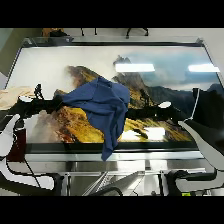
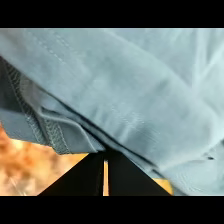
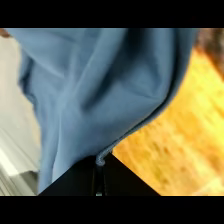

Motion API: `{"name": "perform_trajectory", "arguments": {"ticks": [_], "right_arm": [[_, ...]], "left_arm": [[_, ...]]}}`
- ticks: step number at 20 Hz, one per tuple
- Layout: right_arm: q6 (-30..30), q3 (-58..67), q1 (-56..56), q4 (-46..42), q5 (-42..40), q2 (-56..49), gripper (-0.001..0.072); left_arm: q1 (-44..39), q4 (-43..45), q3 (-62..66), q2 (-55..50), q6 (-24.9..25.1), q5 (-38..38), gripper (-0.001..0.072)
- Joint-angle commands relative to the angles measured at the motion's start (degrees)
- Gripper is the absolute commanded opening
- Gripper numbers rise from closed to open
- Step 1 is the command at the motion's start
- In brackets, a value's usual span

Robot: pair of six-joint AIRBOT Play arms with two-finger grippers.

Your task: Fold the shirts.

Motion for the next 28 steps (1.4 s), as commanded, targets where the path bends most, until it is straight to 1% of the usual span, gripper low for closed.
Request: {"name": "perform_trajectory", "arguments": {"ticks": [1,3,4,6,7,8,11,13,14,15,17,19,21,24,25,26,28], "right_arm": [[-0.1,0.6,-4.0,0.4,1.7,5.7,0.0021],[0.1,2.9,-8.6,0.5,5.1,10.8,0.0021],[0.1,4.9,-11.1,0.8,6.9,13.3,0.0021],[0.0,11.3,-16.6,3.7,11.0,18.5,0.0021],[-0.2,15.7,-19.5,5.3,12.5,21.1,0.0021],[-0.2,20.6,-22.0,6.2,13.2,23.3,0.0021],[-0.2,36.0,-28.2,6.4,13.7,28.3,0.0021],[-0.2,46.4,-32.0,5.0,13.6,30.2,0.002],[-0.2,51.7,-33.8,2.8,13.6,30.7,0.002],[-0.1,56.0,-35.3,0.7,13.6,30.8,0.002],[-0.1,62.3,-37.7,-2.8,13.4,30.6,0.002],[-0.1,63.2,-39.3,-3.1,13.5,29.5,0.002],[0.3,63.1,-39.9,-2.0,15.4,26.1,0.002],[0.3,62.2,-39.4,6.3,21.4,16.5,0.002],[0.3,61.4,-37.9,7.1,23.4,12.7,0.0021],[0.9,59.8,-34.9,6.1,24.4,8.6,0.0021],[1.6,55.8,-28.5,1.2,24.7,0.2,0.0021]], "left_arm": [[0.4,-3.8,0.1,5.0,2.8,0.9,0.0009],[0.9,-10.8,0.3,11.7,6.4,-1.1,0.0009],[1.2,-14.3,1.7,15.1,8.4,-4.2,0.0009],[1.6,-17.1,8.3,22.3,9.2,-13.0,0.0009],[1.7,-17.8,12.6,26.1,8.5,-16.3,0.0008],[1.7,-17.7,17.1,29.5,6.3,-18.0,0.0009],[1.7,-17.7,31.6,37.8,-0.2,-20.0,0.0009],[1.7,-17.1,40.3,41.7,-1.8,-20.0,0.0009],[1.8,-16.9,43.9,43.2,-1.7,-19.8,0.0009],[1.8,-14.6,47.1,44.6,-2.1,-19.6,0.0009],[1.8,-6.1,50.9,46.4,-5.0,-19.7,0.0009],[1.7,0.6,50.7,46.9,-7.8,-21.1,0.0009],[1.7,0.8,45.3,46.3,-7.8,-22.8,0.0009],[-1.2,0.8,33.7,41.0,-7.7,-25.1,0.001],[-2.4,0.8,30.1,38.3,-6.9,-25.0,0.001],[-3.9,0.8,26.5,35.0,-5.5,-24.7,0.001],[-6.8,0.8,21.6,27.1,-3.5,-23.6,0.001]]}}
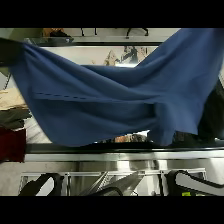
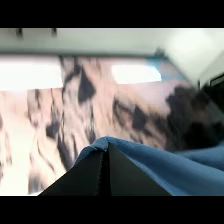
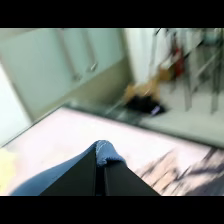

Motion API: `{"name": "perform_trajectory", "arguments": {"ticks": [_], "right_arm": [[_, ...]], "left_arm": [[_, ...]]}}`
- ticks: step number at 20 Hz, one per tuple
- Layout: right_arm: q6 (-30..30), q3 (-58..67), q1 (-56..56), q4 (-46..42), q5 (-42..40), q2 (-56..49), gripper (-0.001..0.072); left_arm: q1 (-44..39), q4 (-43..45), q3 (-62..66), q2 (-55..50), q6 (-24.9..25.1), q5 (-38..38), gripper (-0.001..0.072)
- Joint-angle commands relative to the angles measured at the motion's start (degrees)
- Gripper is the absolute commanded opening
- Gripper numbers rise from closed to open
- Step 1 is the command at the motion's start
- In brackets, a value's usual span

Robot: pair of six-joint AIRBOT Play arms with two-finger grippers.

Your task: Fold the shirts.

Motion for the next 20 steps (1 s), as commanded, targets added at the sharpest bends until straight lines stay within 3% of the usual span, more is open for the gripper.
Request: {"name": "perform_trajectory", "arguments": {"ticks": [1,5,6,7,10,14,17,20], "right_arm": [[0.9,-5.6,8.8,-4.9,2.6,-14.5,0.0021],[0.9,-9.9,16.3,-12.1,-0.9,-33.5,0.0024],[0.9,-9.9,16.9,-12.0,-1.9,-37.9,0.0078],[0.9,-9.9,17.0,-11.4,-2.8,-41.0,0.0196],[0.9,-9.8,14.9,-11.2,-3.2,-43.2,0.0329],[0.9,-8.9,6.4,-14.8,2.8,-37.2,0.0347],[3.6,-8.9,0.0,-24.3,6.6,-33.6,0.0346],[4.3,-10.5,-3.7,-30.2,11.0,-33.6,0.0345]], "left_arm": [[-4.8,0.5,-9.9,-12.9,3.8,1.6,0.0011],[-7.3,0.3,-14.1,-33.0,8.1,8.4,0.0015],[-7.0,0.3,-12.7,-38.1,8.1,8.2,0.0189],[-6.7,0.0,-10.3,-42.5,8.0,6.2,0.0659],[-3.6,0.0,-0.9,-50.1,3.5,-3.9,0.0671],[1.0,0.7,7.3,-49.1,-2.4,-15.9,0.067],[2.8,6.1,0.2,-41.3,-3.3,-17.5,0.067],[3.0,14.7,-16.9,-30.6,-3.3,-14.8,0.067]]}}
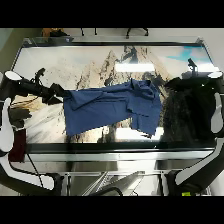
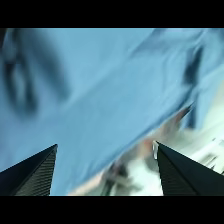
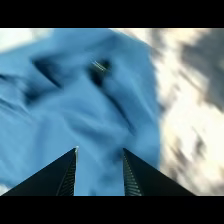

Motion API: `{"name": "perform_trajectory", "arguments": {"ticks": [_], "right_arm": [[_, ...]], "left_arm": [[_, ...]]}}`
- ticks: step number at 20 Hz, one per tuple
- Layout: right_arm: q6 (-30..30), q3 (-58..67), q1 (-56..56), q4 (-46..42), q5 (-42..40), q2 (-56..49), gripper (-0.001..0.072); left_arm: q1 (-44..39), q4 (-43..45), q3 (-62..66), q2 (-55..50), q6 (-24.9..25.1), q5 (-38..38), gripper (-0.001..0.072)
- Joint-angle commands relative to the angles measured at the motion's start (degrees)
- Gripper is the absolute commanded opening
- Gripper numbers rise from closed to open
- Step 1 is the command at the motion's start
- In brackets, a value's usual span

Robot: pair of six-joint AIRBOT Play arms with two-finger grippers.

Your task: Fold the shirts.

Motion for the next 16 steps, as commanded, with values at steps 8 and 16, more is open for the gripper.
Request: {"name": "perform_trajectory", "arguments": {"ticks": [8,16], "right_arm": [[-2.4,-8.8,-3.8,-6.8,3.2,-3.3,0.0343],[-3.3,-8.8,2.9,-5.5,0.2,-5.3,0.034]], "left_arm": [[0.8,9.5,-40.5,21.9,-0.9,17.3,0.067],[0.3,2.8,-42.9,18.1,0.7,24.2,0.0669]]}}
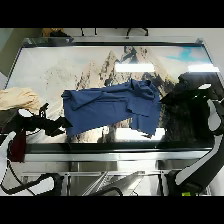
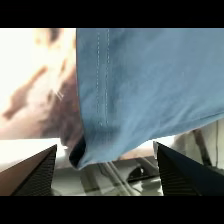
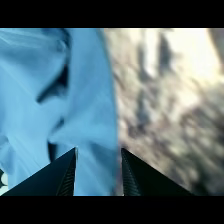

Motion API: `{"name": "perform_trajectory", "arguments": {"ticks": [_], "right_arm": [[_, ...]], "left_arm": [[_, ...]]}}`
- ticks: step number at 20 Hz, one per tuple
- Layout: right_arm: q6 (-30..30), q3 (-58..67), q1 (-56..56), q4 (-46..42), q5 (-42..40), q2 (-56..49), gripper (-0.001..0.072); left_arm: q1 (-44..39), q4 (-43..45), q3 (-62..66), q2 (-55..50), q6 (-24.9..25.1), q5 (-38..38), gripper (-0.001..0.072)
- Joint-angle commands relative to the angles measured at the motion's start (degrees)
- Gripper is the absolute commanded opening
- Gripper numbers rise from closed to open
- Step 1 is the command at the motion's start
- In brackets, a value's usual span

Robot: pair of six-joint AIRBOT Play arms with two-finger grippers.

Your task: Fold the shirts.

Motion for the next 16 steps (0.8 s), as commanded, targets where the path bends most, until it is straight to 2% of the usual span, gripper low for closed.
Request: {"name": "perform_trajectory", "arguments": {"ticks": [1,4,5,6,7,8,9,10,11,14,16], "right_arm": [[-1.0,-0.1,2.9,-1.1,-1.5,-0.5,0.0339],[-0.9,-0.1,3.2,-1.1,-1.5,-0.5,0.0338],[-0.9,-0.1,3.2,-1.1,-1.3,-0.5,0.0337],[-0.9,-0.1,3.2,-1.1,-0.9,-0.5,0.0336],[-0.9,-0.1,3.2,-1.1,-0.7,-0.5,0.0327],[-0.9,-0.1,3.1,-1.2,-0.4,-0.5,0.0211],[-0.9,-0.1,3.1,-1.4,-0.4,-0.5,0.0204],[-0.9,-0.1,3.1,-1.5,-0.3,-0.5,0.0203],[-0.9,-0.1,3.1,-1.5,-0.2,-0.5,0.0201],[-0.9,-0.1,3.1,-1.4,2.3,-0.2,0.0034],[-0.4,-0.1,3.1,0.8,3.8,1.7,0.0021]], "left_arm": [[-0.9,-6.2,-0.8,-2.8,2.3,3.3,0.067],[-3.9,-10.0,0.1,-7.0,4.9,4.6,0.0668],[-4.8,-9.8,1.2,-8.7,5.3,4.2,0.0563],[-5.4,-9.1,2.4,-10.0,5.3,3.4,0.0393],[-5.8,-8.9,3.6,-11.1,5.3,2.3,0.0285],[-5.8,-9.0,4.7,-11.8,5.3,1.3,0.0288],[-5.8,-8.9,5.7,-12.0,5.3,0.5,0.0286],[-5.6,-8.9,6.6,-11.8,5.3,-0.1,0.0126],[-5.4,-8.9,7.3,-11.3,5.4,-0.2,0.0012],[-4.8,-9.0,9.0,-9.0,5.3,-0.2,0.0011],[-4.8,-10.1,10.5,-6.6,5.3,-0.5,0.0011]]}}
